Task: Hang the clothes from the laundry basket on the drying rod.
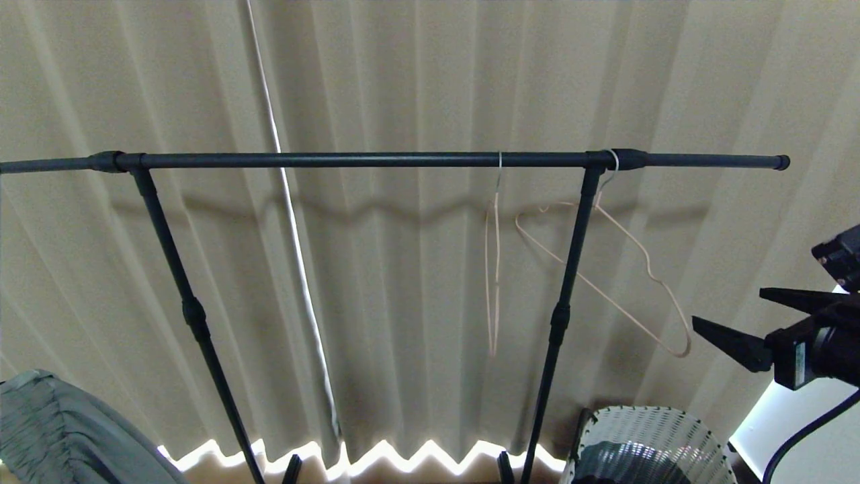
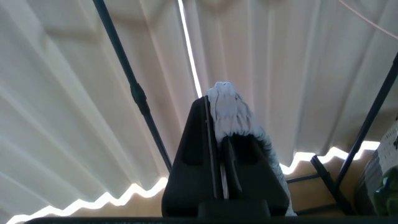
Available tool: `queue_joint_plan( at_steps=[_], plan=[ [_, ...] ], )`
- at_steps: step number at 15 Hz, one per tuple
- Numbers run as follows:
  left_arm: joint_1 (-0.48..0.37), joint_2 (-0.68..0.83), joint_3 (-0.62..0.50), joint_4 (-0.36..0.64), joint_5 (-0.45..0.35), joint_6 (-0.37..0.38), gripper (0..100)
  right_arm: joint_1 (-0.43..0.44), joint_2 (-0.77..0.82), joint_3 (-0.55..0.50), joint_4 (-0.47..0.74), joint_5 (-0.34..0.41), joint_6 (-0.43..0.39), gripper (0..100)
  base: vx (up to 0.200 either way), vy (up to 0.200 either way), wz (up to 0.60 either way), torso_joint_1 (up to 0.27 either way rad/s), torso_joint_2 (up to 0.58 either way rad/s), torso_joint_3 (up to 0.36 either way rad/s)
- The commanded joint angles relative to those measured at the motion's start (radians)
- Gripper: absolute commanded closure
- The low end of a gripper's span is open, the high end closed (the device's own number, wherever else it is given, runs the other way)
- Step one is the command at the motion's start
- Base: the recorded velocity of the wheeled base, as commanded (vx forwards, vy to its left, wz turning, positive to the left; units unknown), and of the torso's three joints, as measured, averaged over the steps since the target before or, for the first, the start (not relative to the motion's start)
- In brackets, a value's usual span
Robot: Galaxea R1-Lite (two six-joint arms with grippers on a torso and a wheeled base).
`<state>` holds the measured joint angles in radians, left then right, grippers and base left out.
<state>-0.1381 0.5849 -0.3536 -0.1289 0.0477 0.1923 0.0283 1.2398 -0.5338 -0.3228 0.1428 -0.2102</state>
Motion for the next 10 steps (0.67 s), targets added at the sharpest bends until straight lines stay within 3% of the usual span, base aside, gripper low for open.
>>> queue_joint_plan(
  at_steps=[1, 3, 7, 10],
  plan=[
    [-0.008, -0.002, 0.007, 0.0, 0.0, 0.001, 100, 0.001, 0.138, -0.192, 0.099, -0.005, -0.001, 0, 0.0, 0.0, 0.0, 0.0, 0.0, 0.0],
    [-0.028, -0.002, 0.005, 0.002, 0.0, 0.001, 100, 0.001, 0.221, -0.247, 0.103, -0.006, -0.003, 0, 0.0, 0.0, 0.0, 0.0, 0.0, 0.0],
    [-0.029, -0.007, -0.001, 0.0, 0.0, 0.001, 100, 0.01, 0.391, -0.462, 0.255, -0.008, 0.0, 0, 0.0, 0.0, 0.0, 0.0, 0.0, 0.0],
    [-0.029, -0.005, -0.005, 0.0, 0.0, 0.002, 100, 0.042, 0.507, -0.532, 0.261, -0.031, 0.012, 0, 0.0, 0.0, 0.0, 0.0, 0.0, 0.0]
  ],
)
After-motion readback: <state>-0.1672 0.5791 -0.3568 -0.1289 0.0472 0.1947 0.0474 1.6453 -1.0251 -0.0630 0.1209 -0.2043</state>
